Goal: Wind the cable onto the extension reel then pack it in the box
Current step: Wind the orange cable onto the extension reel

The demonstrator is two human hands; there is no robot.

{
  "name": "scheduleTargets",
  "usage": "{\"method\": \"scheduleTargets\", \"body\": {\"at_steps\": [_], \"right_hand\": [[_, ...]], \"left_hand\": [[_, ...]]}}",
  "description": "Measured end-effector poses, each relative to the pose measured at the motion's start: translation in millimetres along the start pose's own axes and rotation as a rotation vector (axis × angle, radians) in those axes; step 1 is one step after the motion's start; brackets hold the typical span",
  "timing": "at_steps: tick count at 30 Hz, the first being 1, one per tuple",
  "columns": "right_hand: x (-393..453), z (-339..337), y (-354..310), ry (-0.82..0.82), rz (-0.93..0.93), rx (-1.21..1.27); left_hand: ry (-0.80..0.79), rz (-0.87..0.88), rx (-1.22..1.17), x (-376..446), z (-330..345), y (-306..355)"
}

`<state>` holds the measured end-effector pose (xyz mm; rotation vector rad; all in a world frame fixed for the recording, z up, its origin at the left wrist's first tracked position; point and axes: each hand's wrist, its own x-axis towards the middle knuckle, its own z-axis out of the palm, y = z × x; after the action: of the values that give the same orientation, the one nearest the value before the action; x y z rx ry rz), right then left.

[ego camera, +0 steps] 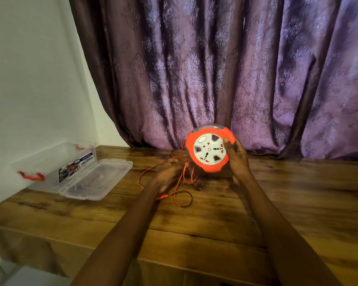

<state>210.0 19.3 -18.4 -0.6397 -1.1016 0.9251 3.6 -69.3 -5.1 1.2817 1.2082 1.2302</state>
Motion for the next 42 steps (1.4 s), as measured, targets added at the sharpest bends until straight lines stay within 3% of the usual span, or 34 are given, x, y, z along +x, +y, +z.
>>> {"method": "scheduleTargets", "body": {"at_steps": [6,10,15,21,25,30,36,42], "right_hand": [[1,-6,-2,0.038,0.016,0.050],[0,-14,1,0.081,0.042,0.052],[3,-27,13,0.103,0.037,0.012],[2,-22,28,0.102,0.065,-0.019],[1,-17,34,0.118,0.088,0.000],[1,-16,35,0.180,0.096,0.017],[5,-21,31,0.271,0.096,-0.013],[7,-23,28,0.306,0.076,-0.018]], "left_hand": [[0.020,-0.073,-0.004,53,-9,-28],[0.124,0.018,0.064,65,-20,-40],[0.051,0.035,0.140,66,-51,-41],[0.202,0.149,0.443,71,-72,-30],[0.238,0.118,0.439,72,-83,-34],[-0.094,-0.083,0.111,65,-94,-37],[-0.247,-0.292,0.173,54,-116,-33],[-0.411,-0.346,0.373,31,-130,-21]]}}
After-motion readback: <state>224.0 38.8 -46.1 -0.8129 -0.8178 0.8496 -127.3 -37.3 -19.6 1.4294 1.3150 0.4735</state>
